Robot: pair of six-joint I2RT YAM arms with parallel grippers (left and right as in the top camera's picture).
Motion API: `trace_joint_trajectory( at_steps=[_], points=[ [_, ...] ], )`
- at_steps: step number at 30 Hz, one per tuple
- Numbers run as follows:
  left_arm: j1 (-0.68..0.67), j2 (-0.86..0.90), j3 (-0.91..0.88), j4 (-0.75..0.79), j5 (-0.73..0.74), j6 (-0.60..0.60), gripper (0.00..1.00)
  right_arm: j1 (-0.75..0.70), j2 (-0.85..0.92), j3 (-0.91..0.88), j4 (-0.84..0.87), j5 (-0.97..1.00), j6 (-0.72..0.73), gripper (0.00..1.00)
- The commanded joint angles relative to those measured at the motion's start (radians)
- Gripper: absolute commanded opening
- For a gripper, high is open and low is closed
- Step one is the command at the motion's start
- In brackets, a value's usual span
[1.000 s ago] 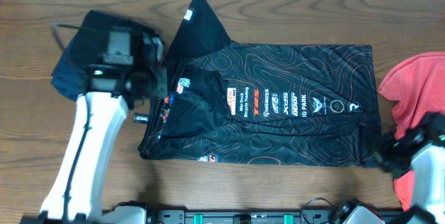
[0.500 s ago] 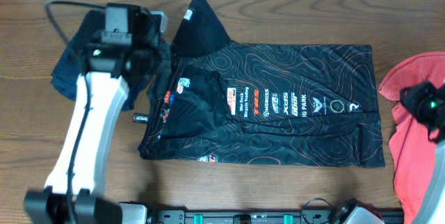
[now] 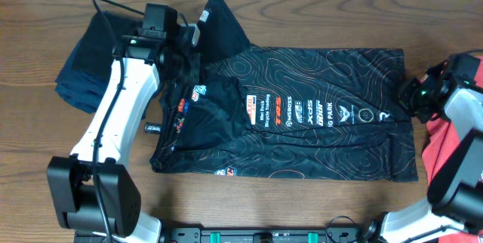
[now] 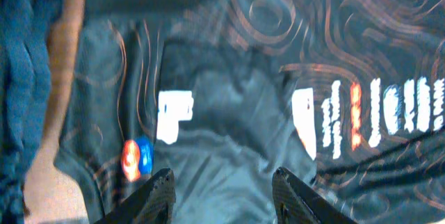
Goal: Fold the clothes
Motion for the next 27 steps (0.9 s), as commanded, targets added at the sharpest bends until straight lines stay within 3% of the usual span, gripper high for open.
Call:
trace_joint_trajectory(
  at_steps=[1, 12, 18, 23, 27],
  points=[
    [-0.001, 0.008, 0.008, -0.018, -0.015, 0.041, 0.48, -0.004, 0.073, 0.000, 0.003, 0.062, 0.023, 0.01],
    [-0.001, 0.007, 0.008, -0.018, -0.018, 0.040, 0.48, -0.069, 0.205, 0.000, -0.125, 0.511, 0.220, 0.01],
    [-0.001, 0.007, 0.008, -0.010, -0.018, 0.039, 0.53, -0.105, 0.160, 0.002, -0.097, 0.405, 0.103, 0.01],
    [-0.001, 0.007, 0.013, 0.023, -0.018, 0.041, 0.54, -0.103, 0.048, 0.009, 0.011, 0.018, -0.094, 0.21],
    [-0.001, 0.008, 0.029, 0.087, -0.018, 0.060, 0.55, -0.095, -0.093, 0.032, 0.056, -0.199, -0.103, 0.26]
  ],
)
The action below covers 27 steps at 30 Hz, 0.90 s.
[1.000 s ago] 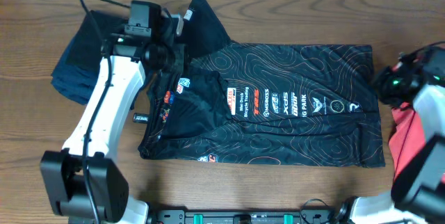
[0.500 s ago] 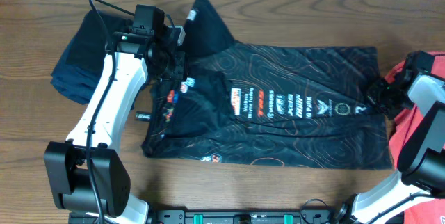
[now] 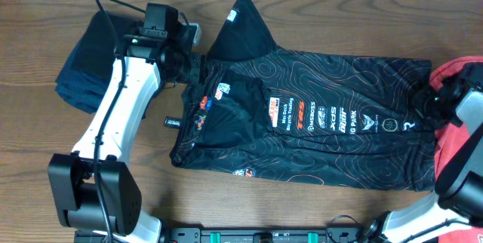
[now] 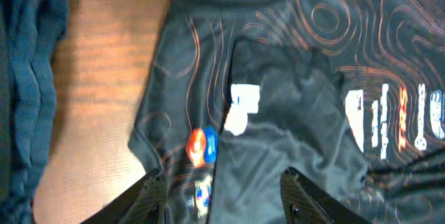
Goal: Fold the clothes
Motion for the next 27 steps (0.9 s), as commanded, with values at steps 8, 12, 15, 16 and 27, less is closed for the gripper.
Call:
trace_joint_trajectory(
  at_steps=[8, 12, 15, 16, 27],
  points=[
    [-0.002, 0.085, 0.032, 0.254, 0.013, 0.030, 0.55, 0.113, -0.312, 0.029, -0.032, -0.293, -0.042, 0.28],
    [-0.006, 0.212, 0.076, 0.319, 0.052, 0.036, 0.55, 0.183, -0.334, 0.029, -0.093, -0.305, -0.042, 0.28],
    [-0.021, 0.330, 0.179, 0.316, 0.052, 0.081, 0.55, 0.224, -0.334, 0.029, -0.126, -0.304, -0.042, 0.27],
    [-0.027, 0.367, 0.214, 0.316, 0.052, 0.099, 0.55, 0.237, -0.334, 0.029, -0.131, -0.304, -0.042, 0.27],
    [-0.068, 0.645, 0.372, 0.494, 0.040, 0.145, 0.66, 0.270, -0.334, 0.029, -0.204, -0.304, -0.042, 0.26]
  ],
)
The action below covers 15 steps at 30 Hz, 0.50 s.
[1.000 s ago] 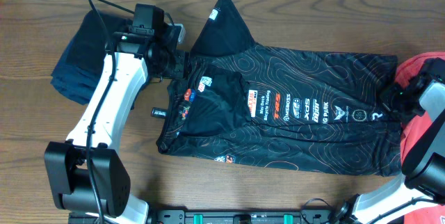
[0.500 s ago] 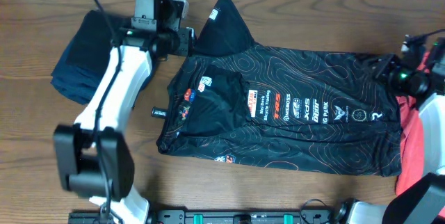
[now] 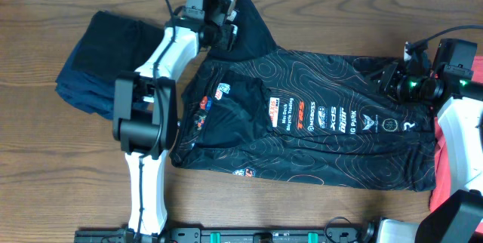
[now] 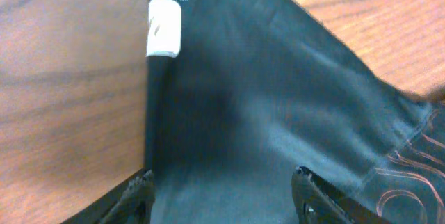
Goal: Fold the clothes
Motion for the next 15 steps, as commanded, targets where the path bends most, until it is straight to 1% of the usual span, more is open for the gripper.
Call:
trace_joint_trajectory(
  at_steps=[1, 3, 6, 8, 10, 13, 14, 15],
  points=[
    [0.002, 0.058, 0.018, 0.047, 0.005, 0.026, 0.66, 0.006, -0.005, 0.005, -0.019, -0.013, -0.015, 0.25],
    [0.001, 0.084, 0.018, 0.083, -0.022, 0.026, 0.66, 0.006, -0.005, 0.005, -0.032, -0.013, -0.015, 0.25],
    [0.001, 0.106, 0.018, 0.100, -0.066, 0.027, 0.66, 0.006, -0.005, 0.005, -0.045, -0.013, -0.015, 0.24],
    [0.002, 0.113, 0.018, 0.100, -0.070, 0.045, 0.65, 0.006, -0.005, 0.005, -0.048, -0.013, -0.015, 0.25],
    [0.002, 0.116, 0.018, 0.100, -0.070, 0.056, 0.49, 0.006, -0.005, 0.005, -0.048, -0.013, -0.015, 0.24],
    [0.000, 0.112, 0.018, 0.097, -0.065, 0.055, 0.19, 0.006, -0.005, 0.005, -0.050, -0.013, -0.015, 0.24],
    [0.000, 0.109, 0.018, 0.095, -0.060, 0.055, 0.07, 0.006, -0.005, 0.005, -0.051, -0.013, -0.015, 0.24],
    [-0.002, 0.104, 0.018, 0.089, -0.053, 0.055, 0.06, 0.006, -0.005, 0.005, -0.053, -0.013, -0.015, 0.24]
  ],
)
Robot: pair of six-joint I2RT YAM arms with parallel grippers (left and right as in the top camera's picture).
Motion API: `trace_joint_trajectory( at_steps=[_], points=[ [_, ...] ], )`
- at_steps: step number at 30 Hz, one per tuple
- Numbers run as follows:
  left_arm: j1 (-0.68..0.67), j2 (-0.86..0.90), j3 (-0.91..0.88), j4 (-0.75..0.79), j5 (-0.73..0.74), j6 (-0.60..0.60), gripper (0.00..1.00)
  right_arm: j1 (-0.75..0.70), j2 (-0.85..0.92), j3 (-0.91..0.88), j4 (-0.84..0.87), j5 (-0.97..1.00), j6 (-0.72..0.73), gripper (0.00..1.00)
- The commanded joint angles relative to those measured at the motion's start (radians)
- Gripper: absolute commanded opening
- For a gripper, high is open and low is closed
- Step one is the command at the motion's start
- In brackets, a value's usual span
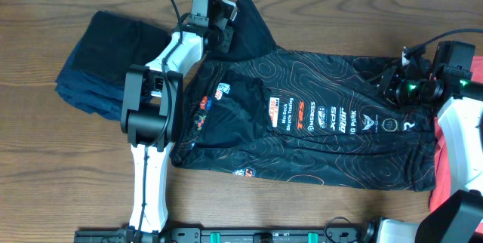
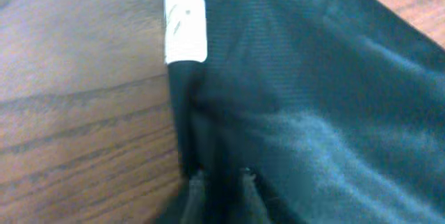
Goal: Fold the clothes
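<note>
A black jersey with orange contour lines and sponsor logos lies flat across the table. One plain black sleeve sticks out toward the back. My left gripper sits at that sleeve's left edge. In the left wrist view its fingers stand close together, shut on the sleeve's hem just below a white label. My right gripper rests at the jersey's upper right edge; its jaws cannot be made out.
A folded navy garment lies at the left, next to the left arm. A red garment lies at the right edge under the right arm. Bare wooden table shows behind the jersey.
My left gripper's fingers, wide apart over the sleeve before, now stand closed on the sleeve's hem by the white label. The right arm and the jersey have hardly moved.
At first my left gripper hung open over the jersey's left chest and the right one was at its right edge. Then the jersey lay farther right. Later the left gripper stood open at the back sleeve, the right at the upper right hem; now the left pinches the sleeve.
</note>
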Motion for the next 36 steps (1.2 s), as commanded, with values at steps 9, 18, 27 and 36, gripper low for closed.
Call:
trace_joint_trajectory(
  at_steps=[9, 18, 27, 36],
  points=[
    [-0.002, -0.109, 0.012, -0.100, 0.018, 0.013, 0.06, 0.006, -0.005, 0.005, -0.008, -0.010, -0.031, 0.24],
    [-0.003, -0.222, 0.012, -0.315, 0.019, 0.013, 0.07, 0.006, -0.005, 0.005, -0.009, -0.005, -0.046, 0.24],
    [-0.038, -0.222, 0.012, -0.723, 0.022, -0.051, 0.07, 0.006, -0.005, 0.005, -0.008, 0.020, -0.046, 0.24],
    [-0.051, -0.222, 0.019, -0.694, 0.018, -0.061, 0.51, 0.005, -0.005, 0.005, 0.004, 0.026, -0.046, 0.24]
  ],
)
